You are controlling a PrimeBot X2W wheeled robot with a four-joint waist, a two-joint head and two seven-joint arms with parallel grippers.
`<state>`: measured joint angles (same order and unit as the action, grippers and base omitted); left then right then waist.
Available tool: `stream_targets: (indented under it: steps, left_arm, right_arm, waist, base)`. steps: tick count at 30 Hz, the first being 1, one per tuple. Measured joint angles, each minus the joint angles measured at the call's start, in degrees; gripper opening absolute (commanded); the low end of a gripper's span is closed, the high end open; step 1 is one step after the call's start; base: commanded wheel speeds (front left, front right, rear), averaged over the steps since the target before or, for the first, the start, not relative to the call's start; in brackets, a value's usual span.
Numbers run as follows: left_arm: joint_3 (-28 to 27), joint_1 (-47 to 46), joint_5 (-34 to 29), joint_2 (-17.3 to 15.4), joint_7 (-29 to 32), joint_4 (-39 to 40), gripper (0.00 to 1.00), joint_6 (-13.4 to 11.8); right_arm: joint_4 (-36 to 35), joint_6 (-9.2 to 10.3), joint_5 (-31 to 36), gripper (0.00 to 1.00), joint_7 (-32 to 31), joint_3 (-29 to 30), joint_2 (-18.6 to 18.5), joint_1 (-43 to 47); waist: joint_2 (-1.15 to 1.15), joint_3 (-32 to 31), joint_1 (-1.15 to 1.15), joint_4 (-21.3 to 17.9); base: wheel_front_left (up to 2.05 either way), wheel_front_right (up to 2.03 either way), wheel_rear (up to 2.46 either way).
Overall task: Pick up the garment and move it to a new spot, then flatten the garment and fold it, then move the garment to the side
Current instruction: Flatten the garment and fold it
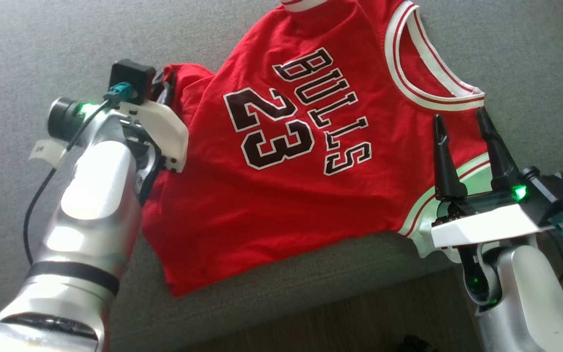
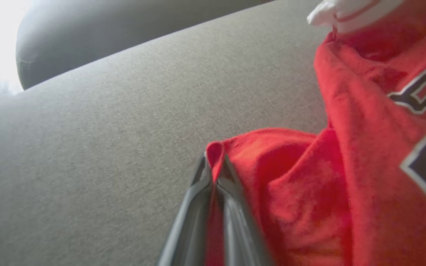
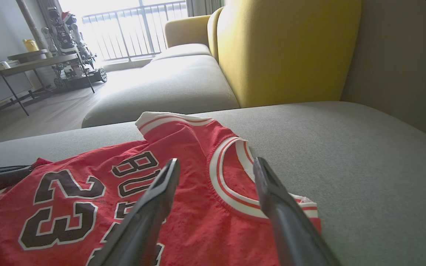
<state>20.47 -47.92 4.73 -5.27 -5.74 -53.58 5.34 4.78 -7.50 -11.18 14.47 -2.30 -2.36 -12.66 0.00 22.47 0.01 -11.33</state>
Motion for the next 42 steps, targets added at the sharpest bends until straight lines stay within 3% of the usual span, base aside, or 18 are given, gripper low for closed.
stream_targets:
  steps: [6, 11, 16, 21, 22, 23, 24, 35, 42]
  left_arm:
    - [-2.5, -1.4, 1.4, -1.7, -4.5, 0.7, 0.00, -4.1]
    - [-4.6, -8.0, 1.6, -4.5, -5.5, 2.7, 0.00, -6.4]
    - [-5.7, -15.6, 1.5, -7.2, -5.4, 3.5, 0.00, -7.7]
    - [-5.9, -18.2, 1.1, -9.7, -1.4, -0.3, 0.00, -8.0]
    - [-5.8, -18.2, 0.9, -10.0, -0.8, -1.4, 0.27, -8.2]
    - [-5.8, -18.1, 0.9, -10.1, -0.5, -2.4, 0.69, -8.5]
    - [-5.8, -18.2, 0.9, -10.2, -0.4, -3.4, 1.00, -8.5]
    - [-6.2, -17.9, 2.2, -10.5, -7.5, -5.0, 1.00, -9.7]
    - [-8.1, -7.9, 5.0, -9.8, -8.6, 8.3, 1.00, -9.6]
  right_arm:
    - [0.1, 0.00, -0.6, 1.00, 0.0, -0.2, 0.0, 0.0]
    - [0.0, 0.00, -1.2, 1.00, 0.0, -0.3, 0.0, -1.1]
    - [-0.8, 0.00, -2.4, 1.00, 0.0, -1.4, 0.0, -3.6]
    - [-0.9, 0.00, -3.5, 1.00, 0.0, -2.2, 0.0, -4.6]
    - [-0.9, 0.00, -3.6, 1.00, 0.0, -2.4, 0.0, -4.6]
    - [-0.9, 0.00, -3.6, 1.00, 0.0, -2.5, 0.0, -4.6]
    - [-0.9, 0.00, -3.6, 1.00, 0.0, -2.7, 0.0, -4.6]
    - [-0.5, 0.00, -3.1, 1.00, 0.0, -1.7, 0.0, -5.6]
    - [-0.5, 0.00, -0.4, 1.00, 0.0, 2.0, -0.1, -4.1]
  waist:
    - [0.00, -0.2, 0.00, 0.1]
    - [0.00, 1.1, 0.00, 0.0]
    - [0.00, 3.1, 0.00, -0.4]
    - [0.00, 4.8, 0.00, -1.1]
    - [0.00, 5.1, 0.00, -1.3]
    - [0.00, 5.3, 0.00, -1.4]
    - [0.00, 5.5, 0.00, -1.5]
    - [0.00, 3.1, 0.00, -0.3]
    - [0.00, -2.4, 0.00, 2.4]
  base:
    - [0.00, 0.00, 0.00]
    - [0.00, 0.00, 0.00]
    - [0.00, 0.00, 0.00]
    - [0.00, 0.00, 0.00]
    - [0.00, 0.00, 0.00]
    - [0.00, 0.00, 0.00]
    - [0.00, 0.00, 0.00]
    - [0.00, 0.00, 0.00]
    - [0.00, 0.00, 0.00]
